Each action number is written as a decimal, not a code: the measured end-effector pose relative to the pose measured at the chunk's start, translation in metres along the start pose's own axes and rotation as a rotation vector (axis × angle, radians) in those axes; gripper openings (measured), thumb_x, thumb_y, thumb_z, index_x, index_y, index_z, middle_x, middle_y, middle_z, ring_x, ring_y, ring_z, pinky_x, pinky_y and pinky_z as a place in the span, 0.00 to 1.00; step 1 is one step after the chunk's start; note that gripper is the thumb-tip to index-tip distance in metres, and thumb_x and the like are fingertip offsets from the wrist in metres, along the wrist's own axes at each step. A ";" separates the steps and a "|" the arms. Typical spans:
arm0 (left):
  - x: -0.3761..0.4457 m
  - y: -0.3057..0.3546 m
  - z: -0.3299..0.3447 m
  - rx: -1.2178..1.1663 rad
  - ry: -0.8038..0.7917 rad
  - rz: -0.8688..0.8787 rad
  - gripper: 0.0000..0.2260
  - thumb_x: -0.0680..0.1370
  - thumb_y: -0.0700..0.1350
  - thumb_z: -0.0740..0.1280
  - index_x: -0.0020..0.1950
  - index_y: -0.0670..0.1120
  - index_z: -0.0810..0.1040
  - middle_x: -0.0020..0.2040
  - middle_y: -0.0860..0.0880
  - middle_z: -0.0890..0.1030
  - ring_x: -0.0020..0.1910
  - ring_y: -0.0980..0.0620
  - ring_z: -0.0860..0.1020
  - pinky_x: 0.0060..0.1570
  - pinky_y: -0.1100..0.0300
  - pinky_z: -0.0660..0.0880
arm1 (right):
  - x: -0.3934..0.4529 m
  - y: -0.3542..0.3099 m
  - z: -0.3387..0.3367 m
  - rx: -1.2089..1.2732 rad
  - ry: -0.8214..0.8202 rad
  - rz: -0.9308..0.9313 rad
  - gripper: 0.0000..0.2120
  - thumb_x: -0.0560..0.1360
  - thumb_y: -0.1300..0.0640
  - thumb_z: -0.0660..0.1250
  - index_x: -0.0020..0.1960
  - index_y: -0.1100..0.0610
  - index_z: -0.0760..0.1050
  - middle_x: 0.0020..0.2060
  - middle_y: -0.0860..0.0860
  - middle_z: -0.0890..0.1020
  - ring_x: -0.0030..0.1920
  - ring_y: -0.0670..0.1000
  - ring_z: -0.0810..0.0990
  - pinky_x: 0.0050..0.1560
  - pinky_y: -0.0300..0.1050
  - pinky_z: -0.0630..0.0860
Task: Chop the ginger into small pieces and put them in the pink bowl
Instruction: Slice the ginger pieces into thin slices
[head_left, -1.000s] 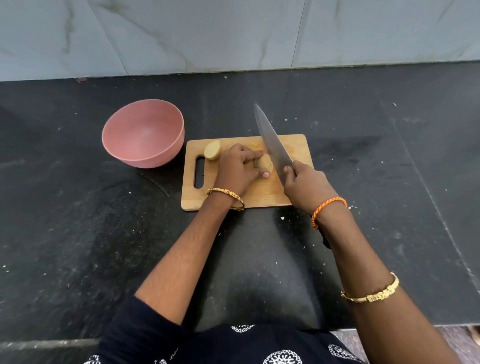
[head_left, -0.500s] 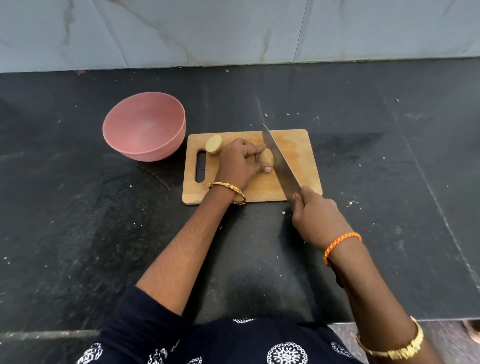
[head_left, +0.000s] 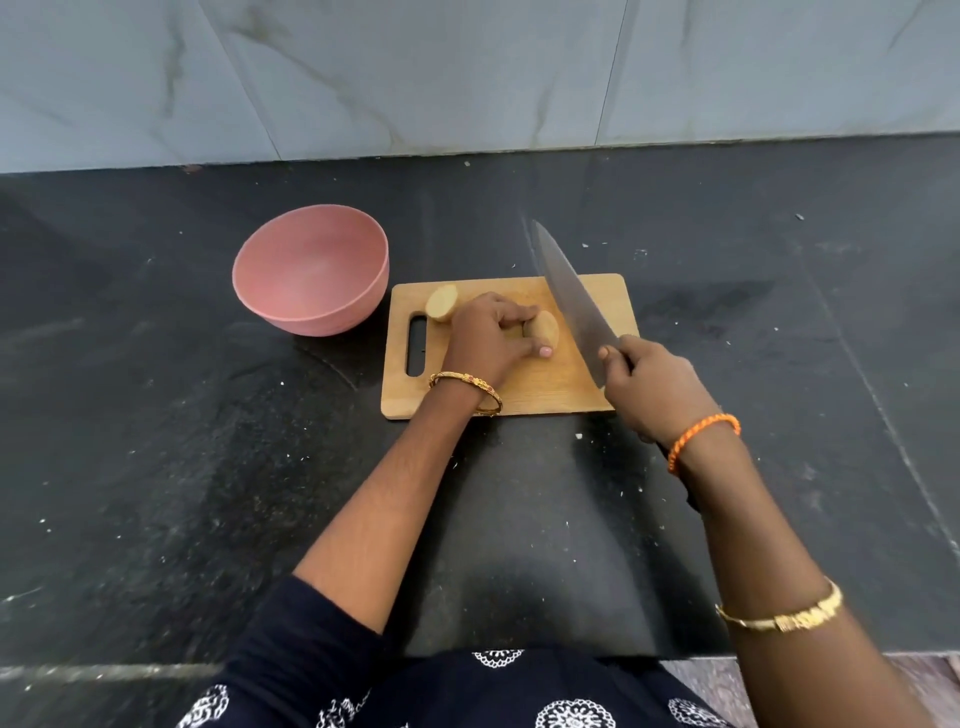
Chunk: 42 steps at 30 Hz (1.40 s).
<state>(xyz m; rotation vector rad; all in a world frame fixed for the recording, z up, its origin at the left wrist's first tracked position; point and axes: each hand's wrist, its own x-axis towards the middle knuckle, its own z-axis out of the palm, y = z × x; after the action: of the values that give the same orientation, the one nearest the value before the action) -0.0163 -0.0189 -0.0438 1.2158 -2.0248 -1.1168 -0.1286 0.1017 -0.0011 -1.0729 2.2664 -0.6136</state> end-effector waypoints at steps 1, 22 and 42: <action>0.000 0.000 0.000 0.001 0.001 0.001 0.23 0.62 0.40 0.79 0.56 0.42 0.80 0.49 0.50 0.78 0.46 0.57 0.74 0.45 0.69 0.70 | 0.004 -0.001 0.003 0.002 -0.008 -0.004 0.11 0.80 0.53 0.54 0.43 0.56 0.70 0.37 0.56 0.74 0.40 0.58 0.74 0.41 0.47 0.71; 0.001 -0.003 0.001 -0.043 0.022 0.002 0.23 0.61 0.41 0.79 0.55 0.41 0.81 0.46 0.50 0.77 0.47 0.54 0.75 0.50 0.63 0.74 | 0.014 -0.019 0.008 -0.131 -0.055 -0.004 0.14 0.81 0.53 0.52 0.58 0.60 0.71 0.45 0.59 0.75 0.43 0.58 0.76 0.48 0.52 0.77; -0.001 -0.002 -0.001 -0.040 0.016 0.000 0.23 0.61 0.41 0.79 0.55 0.42 0.81 0.50 0.49 0.80 0.50 0.54 0.76 0.53 0.62 0.74 | -0.069 0.017 -0.007 -0.167 -0.114 0.054 0.12 0.81 0.50 0.52 0.47 0.54 0.70 0.39 0.57 0.78 0.39 0.58 0.78 0.40 0.50 0.75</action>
<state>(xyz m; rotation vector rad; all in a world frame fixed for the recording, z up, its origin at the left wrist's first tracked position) -0.0139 -0.0189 -0.0451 1.2014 -1.9808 -1.1383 -0.1062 0.1678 0.0128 -1.0921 2.2694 -0.3362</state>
